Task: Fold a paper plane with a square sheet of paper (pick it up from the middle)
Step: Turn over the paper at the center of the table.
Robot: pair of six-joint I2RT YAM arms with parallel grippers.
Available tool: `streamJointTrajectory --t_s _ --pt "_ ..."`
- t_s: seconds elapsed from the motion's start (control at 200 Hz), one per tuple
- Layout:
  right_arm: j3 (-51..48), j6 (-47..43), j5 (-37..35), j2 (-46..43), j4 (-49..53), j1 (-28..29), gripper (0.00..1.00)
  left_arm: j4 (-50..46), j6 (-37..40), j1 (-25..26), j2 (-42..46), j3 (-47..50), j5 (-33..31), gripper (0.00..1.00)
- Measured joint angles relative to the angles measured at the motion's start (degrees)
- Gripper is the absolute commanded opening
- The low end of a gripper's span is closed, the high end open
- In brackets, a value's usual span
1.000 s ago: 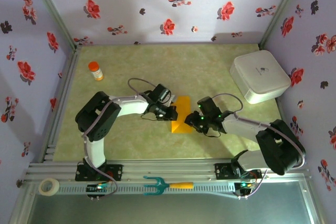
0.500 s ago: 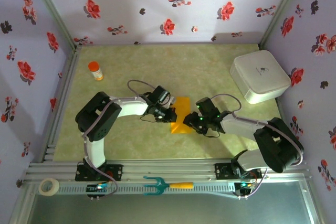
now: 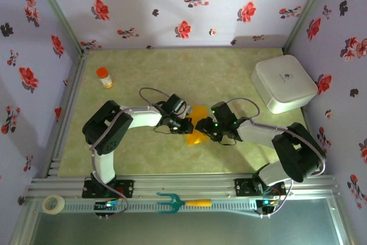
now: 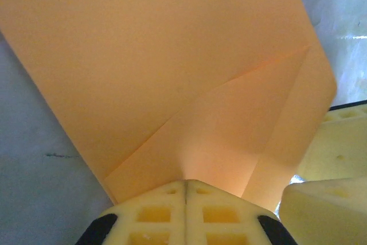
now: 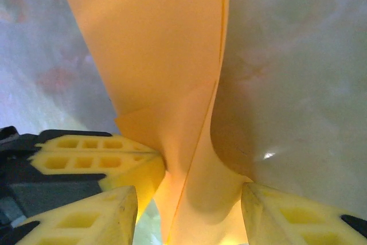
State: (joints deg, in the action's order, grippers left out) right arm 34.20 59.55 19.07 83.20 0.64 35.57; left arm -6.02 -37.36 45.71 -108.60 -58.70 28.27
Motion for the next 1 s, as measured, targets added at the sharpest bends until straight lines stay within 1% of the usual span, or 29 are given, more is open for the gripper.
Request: streamJointTrajectory --t_s 0.185,0.35,0.495,0.635,0.78,0.86,1.0 --pt "2.03 -2.14 0.66 1.03 -0.35 -2.64 0.52 0.02 -0.09 0.02 0.00 0.00 0.00 0.03" --pt "2.19 -3.65 2.60 2.36 -1.27 -5.99 0.50 0.02 -0.17 0.04 0.00 0.00 -0.11 0.02" --pt "2.40 -4.11 3.74 4.13 -2.56 -7.54 0.48 0.02 -0.20 0.04 0.00 0.00 -0.13 0.03" --pt "2.36 -4.09 4.83 5.03 -4.79 -8.39 0.42 0.04 -0.20 0.09 0.00 0.00 -0.17 0.03" --pt "1.31 -4.00 5.77 5.55 -8.00 -9.09 0.34 0.07 -0.42 0.09 0.00 0.00 -0.17 0.03" --pt "0.92 -4.00 6.05 5.73 -8.74 -9.40 0.31 0.11 -0.44 0.09 0.00 0.00 -0.17 0.03" --pt "0.39 -4.07 6.45 5.81 -9.46 -9.73 0.23 0.17 -0.44 0.09 0.00 0.00 -0.17 0.03"
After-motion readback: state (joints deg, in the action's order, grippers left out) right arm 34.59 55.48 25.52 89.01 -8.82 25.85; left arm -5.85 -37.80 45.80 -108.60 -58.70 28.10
